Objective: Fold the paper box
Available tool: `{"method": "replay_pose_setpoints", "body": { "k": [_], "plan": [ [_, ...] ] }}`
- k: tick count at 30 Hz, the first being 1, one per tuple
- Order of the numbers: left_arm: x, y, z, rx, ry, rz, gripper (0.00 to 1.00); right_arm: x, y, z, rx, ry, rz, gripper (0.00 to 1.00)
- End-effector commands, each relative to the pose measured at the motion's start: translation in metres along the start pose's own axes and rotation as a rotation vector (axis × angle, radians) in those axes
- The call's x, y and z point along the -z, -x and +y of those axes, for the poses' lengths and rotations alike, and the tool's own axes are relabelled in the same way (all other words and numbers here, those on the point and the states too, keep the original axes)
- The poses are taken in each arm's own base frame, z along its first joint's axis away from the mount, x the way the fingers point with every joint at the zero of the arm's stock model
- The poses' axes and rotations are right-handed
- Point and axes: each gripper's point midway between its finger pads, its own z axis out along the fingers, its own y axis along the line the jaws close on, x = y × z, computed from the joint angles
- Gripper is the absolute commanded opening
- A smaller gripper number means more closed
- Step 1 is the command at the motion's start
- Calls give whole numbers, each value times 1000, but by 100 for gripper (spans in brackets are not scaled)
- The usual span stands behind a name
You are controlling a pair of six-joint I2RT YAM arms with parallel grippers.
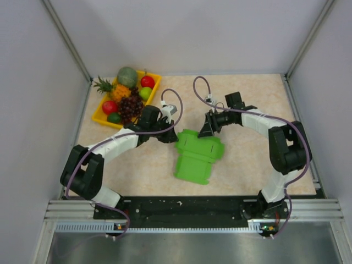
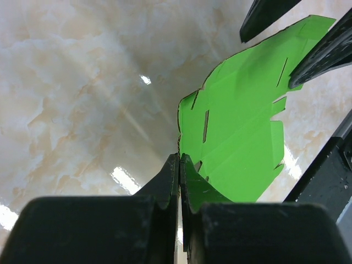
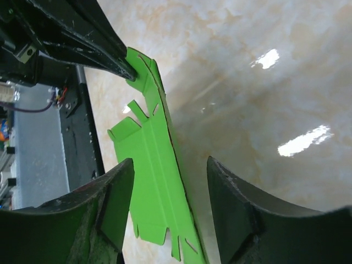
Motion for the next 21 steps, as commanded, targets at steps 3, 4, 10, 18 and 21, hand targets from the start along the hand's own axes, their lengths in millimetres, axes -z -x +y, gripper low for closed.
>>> {"method": "replay_pose_setpoints", "body": {
  "k": [3,4,10,18,21],
  "plan": [
    [10,21,-23,-89,-98,-98,0,-7,11,20,82,123,-1,45],
    [11,22,-23,-93,-98,-101,0,-8,12,21,83,124,-4,40],
    [16,20,-14,-27,-24,-89,0,-12,11,27,82,154,-6,0],
    [64,47,-16,90,0,-275,54,-7,12,25,86,51,-76,0],
    [75,66,-38,71,-74,-310,60,-5,14,30,101,58,-87,0]
  ]
}}
